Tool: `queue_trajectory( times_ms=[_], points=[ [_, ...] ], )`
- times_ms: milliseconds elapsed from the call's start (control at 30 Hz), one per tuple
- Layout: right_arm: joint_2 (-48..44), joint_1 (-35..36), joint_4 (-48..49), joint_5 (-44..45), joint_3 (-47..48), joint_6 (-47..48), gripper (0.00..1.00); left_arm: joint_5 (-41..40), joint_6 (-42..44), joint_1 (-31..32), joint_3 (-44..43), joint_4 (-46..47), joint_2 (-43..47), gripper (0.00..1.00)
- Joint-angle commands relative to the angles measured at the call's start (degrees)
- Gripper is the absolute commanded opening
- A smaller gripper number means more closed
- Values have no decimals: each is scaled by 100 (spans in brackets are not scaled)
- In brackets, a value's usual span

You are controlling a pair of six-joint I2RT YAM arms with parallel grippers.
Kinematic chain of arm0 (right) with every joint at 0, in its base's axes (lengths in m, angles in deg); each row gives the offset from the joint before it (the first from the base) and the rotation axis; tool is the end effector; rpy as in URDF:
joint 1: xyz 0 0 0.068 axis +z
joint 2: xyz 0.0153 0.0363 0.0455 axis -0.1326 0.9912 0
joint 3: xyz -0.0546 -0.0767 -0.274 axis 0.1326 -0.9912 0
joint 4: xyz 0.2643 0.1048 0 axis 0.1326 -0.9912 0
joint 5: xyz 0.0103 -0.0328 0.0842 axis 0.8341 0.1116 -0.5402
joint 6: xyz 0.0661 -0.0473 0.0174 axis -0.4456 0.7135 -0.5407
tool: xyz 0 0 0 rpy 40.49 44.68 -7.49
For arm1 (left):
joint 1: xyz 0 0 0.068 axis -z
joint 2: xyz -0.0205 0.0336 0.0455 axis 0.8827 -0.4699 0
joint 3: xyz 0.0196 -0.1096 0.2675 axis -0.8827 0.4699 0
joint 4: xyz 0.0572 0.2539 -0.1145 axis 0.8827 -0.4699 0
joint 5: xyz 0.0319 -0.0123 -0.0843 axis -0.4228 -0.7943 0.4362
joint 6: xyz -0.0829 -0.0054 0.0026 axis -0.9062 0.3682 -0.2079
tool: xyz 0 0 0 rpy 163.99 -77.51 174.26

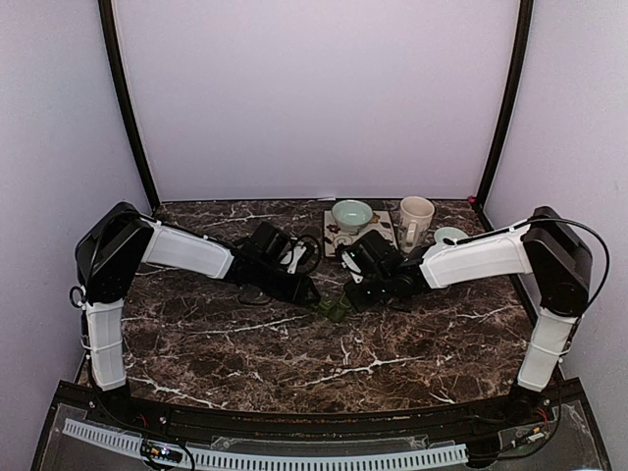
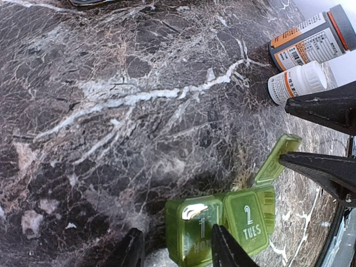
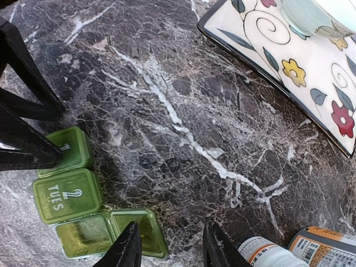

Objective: Sort the pills into containers
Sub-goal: Open the lid of the pill container.

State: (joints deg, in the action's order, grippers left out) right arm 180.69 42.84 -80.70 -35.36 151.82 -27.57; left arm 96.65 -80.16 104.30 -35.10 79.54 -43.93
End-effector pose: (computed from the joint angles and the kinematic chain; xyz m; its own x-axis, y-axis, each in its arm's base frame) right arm 0.2799 0.3103 0.1395 -0.6159 -0.4611 -0.6387 -0.5415 0.8367 -0.0818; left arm 0.3332 -0.3371 0.1143 -0.7714 0.2650 -0.5786 0.5810 0.6641 -0.4705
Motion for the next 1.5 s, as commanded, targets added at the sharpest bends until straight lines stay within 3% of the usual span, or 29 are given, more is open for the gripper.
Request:
queue_trajectory(
  times_ms=[0,600,1467],
  points=[
    [125,-44,-26,164,86,61,39,-67,104,33,134,-432,68,42],
    [393,-45,-72,293,118,166,39,-73,115,43,117,-438,23,42],
    [-662,554,689,973,-421,546,43,-111,139,75,-58,-508,111,42]
  ],
)
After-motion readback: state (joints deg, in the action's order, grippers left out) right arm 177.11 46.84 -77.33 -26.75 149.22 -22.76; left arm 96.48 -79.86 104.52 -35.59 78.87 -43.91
